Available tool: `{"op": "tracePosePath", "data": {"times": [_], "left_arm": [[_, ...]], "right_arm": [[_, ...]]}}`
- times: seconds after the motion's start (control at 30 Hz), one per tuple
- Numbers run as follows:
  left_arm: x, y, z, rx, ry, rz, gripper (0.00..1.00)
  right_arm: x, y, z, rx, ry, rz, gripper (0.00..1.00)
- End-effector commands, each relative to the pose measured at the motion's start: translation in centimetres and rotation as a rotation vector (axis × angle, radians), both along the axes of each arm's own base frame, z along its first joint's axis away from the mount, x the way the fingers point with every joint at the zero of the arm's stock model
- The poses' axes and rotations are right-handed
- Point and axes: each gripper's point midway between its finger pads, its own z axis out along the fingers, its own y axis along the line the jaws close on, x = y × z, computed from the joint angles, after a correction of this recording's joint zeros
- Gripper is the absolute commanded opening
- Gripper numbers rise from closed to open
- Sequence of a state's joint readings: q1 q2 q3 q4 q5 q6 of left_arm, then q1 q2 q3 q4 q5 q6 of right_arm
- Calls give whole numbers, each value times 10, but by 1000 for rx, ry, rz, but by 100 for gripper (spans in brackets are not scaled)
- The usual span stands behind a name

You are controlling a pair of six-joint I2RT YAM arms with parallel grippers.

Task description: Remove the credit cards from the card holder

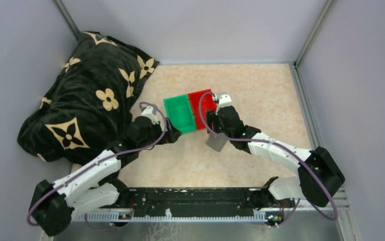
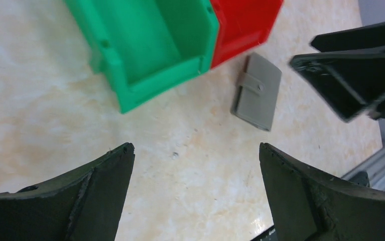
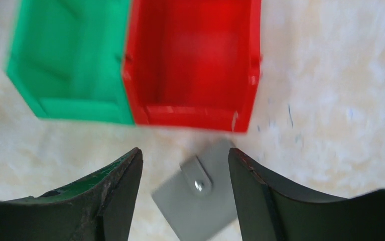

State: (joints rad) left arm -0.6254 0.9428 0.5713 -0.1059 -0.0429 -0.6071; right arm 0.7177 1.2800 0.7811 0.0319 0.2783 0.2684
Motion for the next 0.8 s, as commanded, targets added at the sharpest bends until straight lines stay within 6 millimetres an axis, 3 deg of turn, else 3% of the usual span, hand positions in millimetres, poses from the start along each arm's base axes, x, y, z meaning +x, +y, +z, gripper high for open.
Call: {"op": "tracePosePath", "data": {"times": [0.0,0.07,0.2,0.23,0.3,0.4,0.47,0.67,0.77], "left_arm": [[-10,-45,0,-23,-6,-59,99],[-17,-61,-10,-10,17,-87,98],[-26,-80,-22,-16,27,-136,90],[-28,-82,-27,-13,29,-142,82],[-32,-90,-33,-36,36,-165,54],[-46,-112,-42,-73,50,-256,27],[-51,-122,-52,-68,52,-276,22],[-50,-139,-70,-58,70,-257,20],[-54,-149,-77,-76,91,-296,26]], "right_arm": [[-21,-15,-32,13,65,-46,61],[-20,-27,-42,-13,80,-88,44],[-6,-53,-48,25,104,-168,0],[-2,-59,-48,46,106,-179,0],[6,-72,-51,58,114,-216,0],[15,-78,-56,40,128,-237,0],[20,-75,-62,25,148,-235,0],[27,-58,-82,42,202,-190,0],[27,-54,-93,37,233,-172,0]]}}
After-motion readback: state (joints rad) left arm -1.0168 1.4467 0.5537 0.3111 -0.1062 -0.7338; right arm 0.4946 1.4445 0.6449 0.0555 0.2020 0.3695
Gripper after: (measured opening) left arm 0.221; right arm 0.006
